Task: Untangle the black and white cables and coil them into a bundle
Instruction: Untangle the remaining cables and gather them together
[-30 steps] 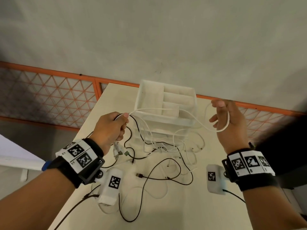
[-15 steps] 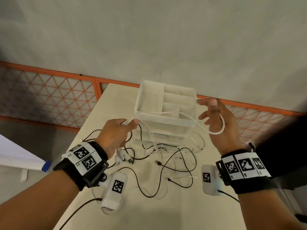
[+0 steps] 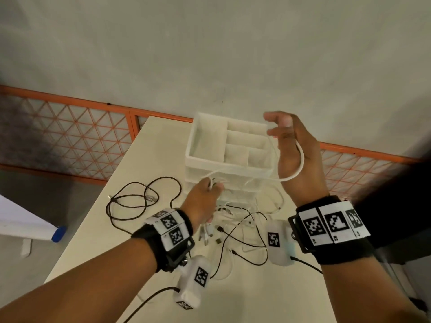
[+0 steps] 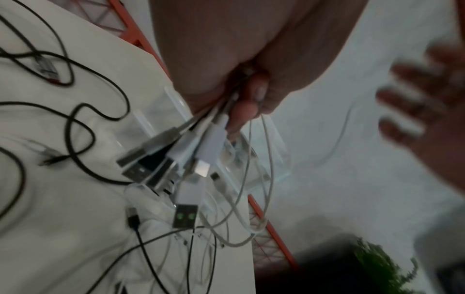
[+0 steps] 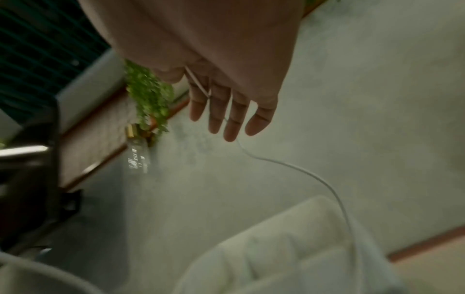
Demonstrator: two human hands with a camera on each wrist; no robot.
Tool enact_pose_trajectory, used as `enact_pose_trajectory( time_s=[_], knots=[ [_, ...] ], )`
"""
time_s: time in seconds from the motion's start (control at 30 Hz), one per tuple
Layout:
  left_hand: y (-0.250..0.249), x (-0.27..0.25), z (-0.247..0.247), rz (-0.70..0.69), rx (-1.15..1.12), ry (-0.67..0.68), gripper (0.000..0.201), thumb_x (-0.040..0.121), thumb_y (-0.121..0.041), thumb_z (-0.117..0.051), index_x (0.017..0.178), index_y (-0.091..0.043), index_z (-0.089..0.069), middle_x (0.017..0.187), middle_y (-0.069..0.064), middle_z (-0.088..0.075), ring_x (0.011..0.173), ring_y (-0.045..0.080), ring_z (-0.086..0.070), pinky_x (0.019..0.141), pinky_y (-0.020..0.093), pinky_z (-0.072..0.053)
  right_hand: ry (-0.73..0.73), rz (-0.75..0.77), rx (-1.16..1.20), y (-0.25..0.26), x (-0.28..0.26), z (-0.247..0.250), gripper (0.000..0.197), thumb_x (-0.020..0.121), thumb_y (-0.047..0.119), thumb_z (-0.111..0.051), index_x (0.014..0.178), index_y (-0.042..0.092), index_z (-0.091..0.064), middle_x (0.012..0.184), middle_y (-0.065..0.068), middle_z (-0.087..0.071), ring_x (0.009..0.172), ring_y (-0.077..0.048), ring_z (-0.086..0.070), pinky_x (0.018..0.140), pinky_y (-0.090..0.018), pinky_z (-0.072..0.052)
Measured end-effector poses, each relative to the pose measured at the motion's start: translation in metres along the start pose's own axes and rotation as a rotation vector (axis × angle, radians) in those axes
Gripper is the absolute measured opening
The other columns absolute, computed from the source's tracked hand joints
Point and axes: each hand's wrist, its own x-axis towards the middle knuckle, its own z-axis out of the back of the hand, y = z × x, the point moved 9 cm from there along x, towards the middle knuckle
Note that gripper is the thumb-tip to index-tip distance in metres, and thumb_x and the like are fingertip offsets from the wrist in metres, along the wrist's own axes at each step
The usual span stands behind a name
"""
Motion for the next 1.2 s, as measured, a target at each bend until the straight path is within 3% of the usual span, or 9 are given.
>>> enact_pose_trajectory(
  time_s=[0.2, 0.33, 0.47, 0.6, 0.73, 0.87, 1.03, 1.13, 1.2],
  knots=[
    [0.015, 0.005, 0.064, 0.072, -0.066, -0.105, 0.013, 0.094, -0.021, -0.061, 0.096, -0.009, -0.058, 0.107, 0.027, -0.067, 0.036, 0.012, -0.03, 0.039, 0.024, -0.03, -0.065, -0.281, -0.272, -0.095, -0.002, 0.037, 0.05, 0.104, 0.056, -0.024, 0.109, 0.024, -0.062, 0.101, -0.002, -0.066, 0.095, -0.027, -0.066, 0.078, -0.034, -0.047],
    [0.008, 0.004, 0.078, 0.068, -0.138, -0.066, 0.008, 0.097, -0.014, -0.055, 0.09, -0.011, -0.056, 0.095, 0.005, -0.077, 0.039, 0.01, -0.025, 0.036, 0.021, -0.027, -0.12, -0.215, -0.142, -0.076, 0.02, 0.047, 0.044, 0.107, 0.051, -0.025, 0.12, 0.029, -0.06, 0.113, 0.003, -0.067, 0.084, -0.008, -0.065, 0.076, -0.028, -0.047],
    [0.003, 0.003, 0.086, 0.04, -0.209, -0.095, 0.017, 0.101, -0.019, -0.051, 0.091, -0.008, -0.058, 0.059, 0.0, -0.042, 0.039, 0.009, -0.024, 0.034, 0.019, -0.023, -0.122, -0.158, -0.041, -0.076, 0.026, 0.04, 0.043, 0.107, 0.052, -0.027, 0.125, 0.031, -0.059, 0.131, 0.02, -0.06, 0.088, -0.013, -0.066, 0.082, -0.034, -0.05],
    [-0.007, -0.001, 0.098, -0.019, -0.346, -0.148, 0.016, 0.1, -0.018, -0.052, 0.093, -0.007, -0.06, 0.05, -0.007, -0.03, 0.039, 0.008, -0.021, 0.037, 0.021, -0.017, -0.11, -0.133, -0.132, -0.102, 0.014, 0.03, 0.034, 0.104, 0.045, -0.036, 0.127, 0.031, -0.057, 0.134, 0.009, -0.056, 0.107, -0.025, -0.064, 0.093, -0.041, -0.051],
    [-0.019, -0.002, 0.109, -0.102, -0.47, -0.165, 0.019, 0.102, -0.018, -0.048, 0.095, -0.007, -0.062, 0.048, -0.007, -0.026, 0.038, 0.008, -0.019, 0.036, 0.019, -0.017, -0.077, -0.443, -0.273, -0.152, -0.001, 0.03, 0.033, 0.104, 0.028, -0.041, 0.132, 0.021, -0.057, 0.132, -0.001, -0.059, 0.118, -0.022, -0.056, 0.093, -0.03, -0.039],
    [-0.017, 0.0, 0.112, -0.103, -0.497, -0.192, 0.019, 0.101, -0.018, -0.048, 0.093, -0.008, -0.062, 0.048, -0.007, -0.025, 0.037, 0.008, -0.019, 0.035, 0.018, -0.017, -0.152, -0.696, -0.342, -0.168, -0.013, 0.049, 0.04, 0.104, 0.033, -0.041, 0.136, 0.013, -0.056, 0.136, -0.015, -0.062, 0.127, -0.036, -0.054, 0.1, -0.039, -0.041],
    [-0.004, 0.003, 0.111, -0.04, -0.437, -0.225, 0.015, 0.094, -0.02, -0.06, 0.102, -0.007, -0.059, 0.049, -0.008, -0.026, 0.038, 0.008, -0.019, 0.037, 0.02, -0.016, -0.321, -0.447, -0.172, -0.122, 0.012, 0.07, 0.043, 0.097, 0.058, -0.039, 0.122, 0.029, -0.061, 0.11, -0.003, -0.072, 0.096, -0.026, -0.068, 0.088, -0.045, -0.054],
    [-0.002, 0.002, 0.107, -0.005, -0.45, -0.206, 0.04, 0.087, -0.043, -0.068, 0.101, -0.006, -0.062, 0.053, -0.007, -0.024, 0.039, 0.009, -0.019, 0.036, 0.022, -0.018, -0.335, -0.325, -0.008, -0.103, 0.018, 0.069, 0.035, 0.098, 0.057, -0.042, 0.117, 0.033, -0.06, 0.09, 0.015, -0.068, 0.076, -0.02, -0.069, 0.07, -0.04, -0.057],
    [-0.003, 0.0, 0.105, 0.004, -0.459, -0.196, 0.053, 0.084, -0.06, -0.063, 0.098, -0.009, -0.064, 0.054, -0.007, -0.024, 0.041, 0.009, -0.019, 0.037, 0.022, -0.019, -0.321, -0.285, 0.023, -0.098, 0.019, 0.067, 0.034, 0.098, 0.055, -0.045, 0.121, 0.035, -0.058, 0.091, 0.006, -0.07, 0.082, -0.026, -0.071, 0.069, -0.037, -0.055]
  ],
)
